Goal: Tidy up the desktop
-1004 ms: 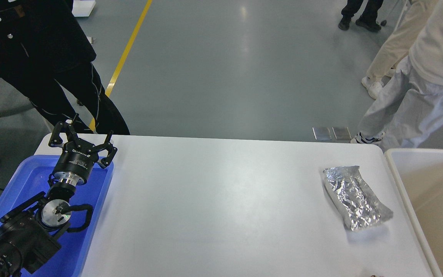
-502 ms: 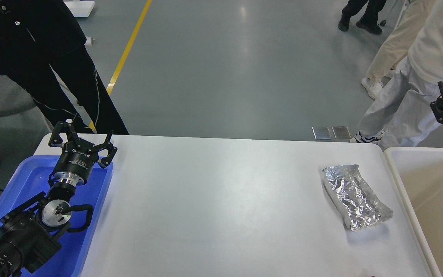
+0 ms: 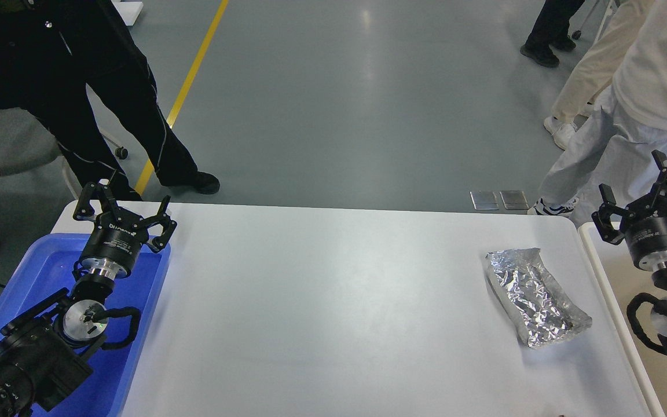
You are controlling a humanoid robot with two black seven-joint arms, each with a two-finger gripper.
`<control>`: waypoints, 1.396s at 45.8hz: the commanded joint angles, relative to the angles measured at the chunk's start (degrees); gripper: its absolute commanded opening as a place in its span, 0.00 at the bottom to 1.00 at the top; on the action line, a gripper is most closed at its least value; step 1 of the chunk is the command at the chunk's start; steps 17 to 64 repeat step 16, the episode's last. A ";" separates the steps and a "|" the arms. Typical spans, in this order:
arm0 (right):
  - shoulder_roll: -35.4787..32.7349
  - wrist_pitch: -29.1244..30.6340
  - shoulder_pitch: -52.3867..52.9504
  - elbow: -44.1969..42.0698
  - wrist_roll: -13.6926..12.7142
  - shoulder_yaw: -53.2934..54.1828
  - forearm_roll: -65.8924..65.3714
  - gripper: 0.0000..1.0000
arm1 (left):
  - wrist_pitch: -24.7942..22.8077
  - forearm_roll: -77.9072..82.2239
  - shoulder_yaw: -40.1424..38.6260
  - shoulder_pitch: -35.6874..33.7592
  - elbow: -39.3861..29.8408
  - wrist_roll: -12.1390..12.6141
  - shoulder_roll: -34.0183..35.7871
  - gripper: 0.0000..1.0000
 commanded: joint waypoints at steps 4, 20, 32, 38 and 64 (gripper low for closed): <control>0.72 0.02 0.12 -1.26 0.49 -0.82 0.38 1.00 | 0.00 0.00 0.00 -0.02 0.00 0.00 0.02 1.00; 0.81 -0.07 0.12 -1.26 0.49 -0.73 0.56 1.00 | 0.00 0.00 0.00 -0.02 0.00 0.00 -0.06 1.00; 0.81 -0.07 0.12 -1.26 0.49 -0.73 0.56 1.00 | 0.00 0.00 0.00 -0.02 0.00 0.00 -0.06 1.00; 0.81 -0.07 0.12 -1.26 0.49 -0.73 0.56 1.00 | 0.00 0.00 0.00 -0.02 0.00 0.00 -0.06 1.00; 0.81 -0.07 0.12 -1.26 0.49 -0.73 0.56 1.00 | 0.00 0.00 0.00 -0.02 0.00 0.00 -0.06 1.00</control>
